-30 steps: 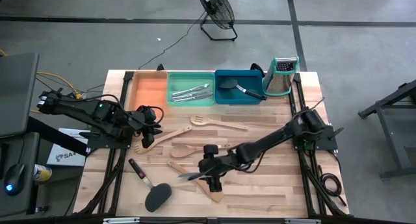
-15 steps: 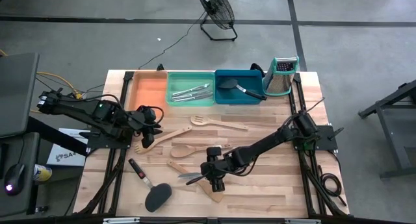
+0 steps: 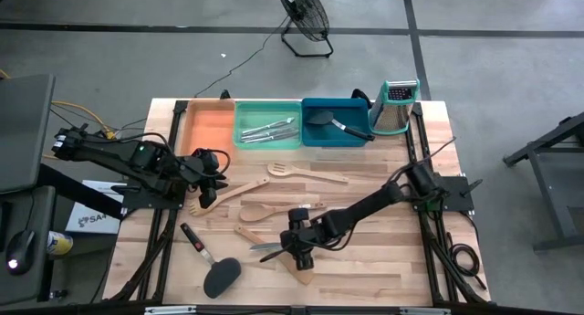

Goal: Pick & Place Kitchen Items
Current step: Put the silver table knife into the green bin

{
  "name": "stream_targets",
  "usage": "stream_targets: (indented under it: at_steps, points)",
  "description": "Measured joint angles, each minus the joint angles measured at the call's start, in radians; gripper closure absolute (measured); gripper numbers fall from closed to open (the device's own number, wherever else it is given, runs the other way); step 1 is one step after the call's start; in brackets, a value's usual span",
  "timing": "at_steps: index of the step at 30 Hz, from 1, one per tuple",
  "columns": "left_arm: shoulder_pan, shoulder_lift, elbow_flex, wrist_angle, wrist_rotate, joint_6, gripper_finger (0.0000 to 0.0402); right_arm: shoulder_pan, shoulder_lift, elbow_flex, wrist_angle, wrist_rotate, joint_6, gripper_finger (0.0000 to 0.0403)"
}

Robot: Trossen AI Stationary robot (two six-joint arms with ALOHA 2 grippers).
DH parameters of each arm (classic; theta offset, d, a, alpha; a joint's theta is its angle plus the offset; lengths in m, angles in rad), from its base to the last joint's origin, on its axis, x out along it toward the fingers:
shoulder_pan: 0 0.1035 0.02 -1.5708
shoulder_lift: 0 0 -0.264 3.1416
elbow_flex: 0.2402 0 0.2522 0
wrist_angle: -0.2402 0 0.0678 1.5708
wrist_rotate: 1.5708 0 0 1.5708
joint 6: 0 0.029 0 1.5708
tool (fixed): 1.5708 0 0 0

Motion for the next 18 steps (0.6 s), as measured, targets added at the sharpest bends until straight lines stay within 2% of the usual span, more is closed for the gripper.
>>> stream_targets:
  at_steps: [12,18]
  points:
    - [0.0,0.0,0.0,-0.001,0.0,0.0,0.0282,-0.002,0.007,0.0,-0.025,-0.002,0.002,0.0177]
    - [0.0,0.0,0.0,-0.001,0.0,0.0,0.0282,-0.003,0.007,0.002,-0.051,-0.001,0.001,0.0204]
